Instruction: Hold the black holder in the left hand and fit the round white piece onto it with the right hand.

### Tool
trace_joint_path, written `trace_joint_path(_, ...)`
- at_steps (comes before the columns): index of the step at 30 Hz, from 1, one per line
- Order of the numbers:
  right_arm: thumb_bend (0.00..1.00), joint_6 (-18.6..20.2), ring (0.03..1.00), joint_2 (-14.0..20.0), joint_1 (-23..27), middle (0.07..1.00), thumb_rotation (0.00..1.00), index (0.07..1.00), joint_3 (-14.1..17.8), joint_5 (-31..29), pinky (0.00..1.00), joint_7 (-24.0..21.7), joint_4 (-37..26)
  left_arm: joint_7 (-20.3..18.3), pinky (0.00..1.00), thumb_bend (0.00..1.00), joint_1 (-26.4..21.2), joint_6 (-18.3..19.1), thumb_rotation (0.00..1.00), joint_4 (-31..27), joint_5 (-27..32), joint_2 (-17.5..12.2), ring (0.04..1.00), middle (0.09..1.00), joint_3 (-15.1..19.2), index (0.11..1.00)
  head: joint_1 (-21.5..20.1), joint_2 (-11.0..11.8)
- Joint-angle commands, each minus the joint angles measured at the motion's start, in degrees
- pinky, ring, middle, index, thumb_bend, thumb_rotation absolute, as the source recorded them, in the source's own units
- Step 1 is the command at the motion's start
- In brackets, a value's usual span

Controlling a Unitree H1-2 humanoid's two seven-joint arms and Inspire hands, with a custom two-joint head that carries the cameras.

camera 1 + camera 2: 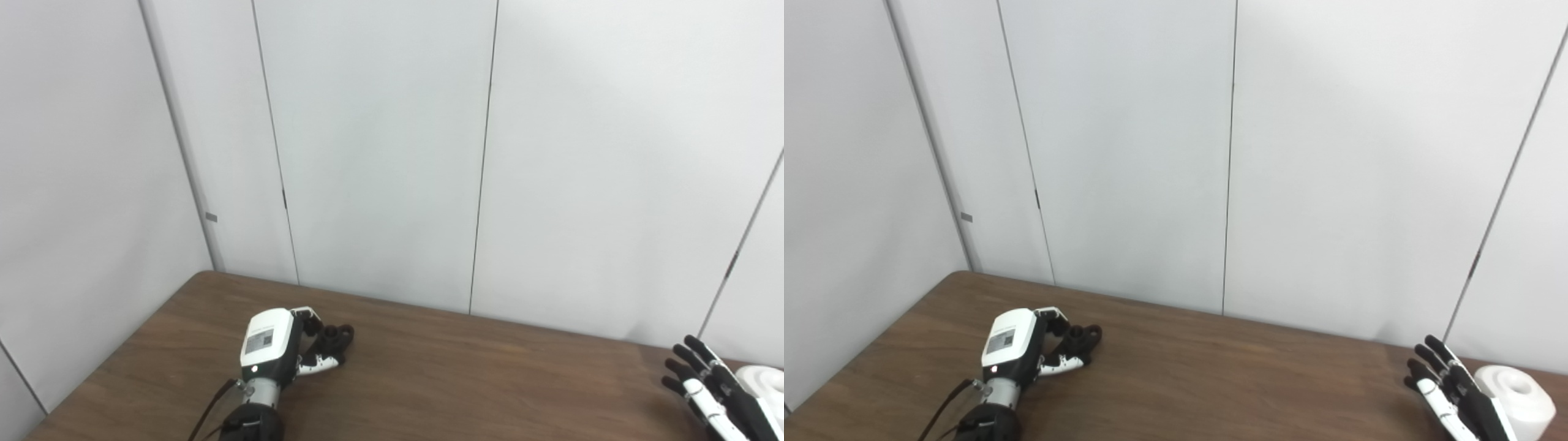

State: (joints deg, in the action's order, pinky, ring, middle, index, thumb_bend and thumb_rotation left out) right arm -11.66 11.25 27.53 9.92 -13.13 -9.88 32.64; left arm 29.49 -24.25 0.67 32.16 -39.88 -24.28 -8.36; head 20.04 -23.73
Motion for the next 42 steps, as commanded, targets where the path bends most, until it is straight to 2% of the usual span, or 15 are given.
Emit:
trace_joint_path(1, 0.37, -0.5, 0.838, -0.2, -0.2, 0.875, 0.43, 0.873, 0.1, -0.2, 0.78, 0.3, -1.2, 1.7, 0.65, 0.52, -0.6, -2.2, 0.06, 0.1, -0.4, -0.8, 0.611, 0.542, -0.5, 0.485, -0.1, -0.1)
trace_joint_path(6, 0.39, -0.1, 0.831, -0.3, -0.2, 0.868, 0.44, 0.865, -0.2, 0.2, 0.77, 1.0, -2.0, 1.0, 0.65, 0.52, -0.6, -3.8, 0.06, 0.9, 0.5, -0.4, 0.610, 0.542, -0.4, 0.485, -1.4, -0.5)
trace_joint_path(13, 0.41, -0.6, 0.826, -0.4, -0.2, 0.866, 0.47, 0.875, -0.8, 1.2, 0.76, 1.3, -3.2, -2.8, 0.63, 0.52, -0.3, -5.4, 0.07, 0.1, 1.6, 0.1, 0.608, 0.549, -1.4, 0.486, -4.2, -1.2)
trace_joint_path(18, 0.41, 0.1, 0.806, -0.4, -0.6, 0.861, 0.50, 0.873, -1.9, 3.5, 0.74, 2.3, -6.5, -5.9, 0.65, 0.52, 0.4, -6.1, 0.06, -1.5, 2.1, 0.5, 0.620, 0.557, -2.8, 0.486, -5.8, -1.8)
trace_joint_path(26, 0.45, 0.6, 0.811, -0.6, 0.0, 0.862, 0.54, 0.875, -2.8, 4.9, 0.73, 2.7, -10.2, -8.0, 0.65, 0.52, 0.9, -8.2, 0.06, -3.2, 2.0, 1.1, 0.610, 0.548, -5.3, 0.486, -8.5, -2.4)
trace_joint_path(30, 0.45, 0.5, 0.800, -0.5, 0.3, 0.852, 0.57, 0.867, -3.3, 5.9, 0.71, 2.8, -12.2, -8.2, 0.64, 0.52, 1.0, -10.8, 0.06, -2.8, 1.8, 1.3, 0.592, 0.547, -6.7, 0.485, -9.4, -2.6)
trace_joint_path(36, 0.46, 2.5, 0.787, -0.6, 0.8, 0.840, 0.58, 0.854, -3.5, 6.6, 0.69, 3.7, -15.6, -8.6, 0.69, 0.52, 1.2, -13.5, 0.06, -2.2, 1.9, 2.3, 0.597, 0.540, -8.0, 0.485, -10.2, -2.6)
trace_joint_path(40, 0.48, 3.2, 0.791, -0.7, 1.0, 0.842, 0.58, 0.857, -3.5, 6.7, 0.69, 3.9, -17.3, -8.3, 0.67, 0.52, 1.5, -15.2, 0.06, -2.4, 1.2, 2.6, 0.591, 0.529, -8.9, 0.484, -11.0, -2.5)
trace_joint_path(42, 0.48, 3.3, 0.792, -0.7, 1.1, 0.841, 0.57, 0.857, -3.4, 6.7, 0.69, 3.9, -17.8, -8.3, 0.67, 0.52, 1.8, -14.9, 0.01, -3.3, 0.4, 2.7, 0.587, 0.523, -9.3, 0.468, -11.3, -2.5)
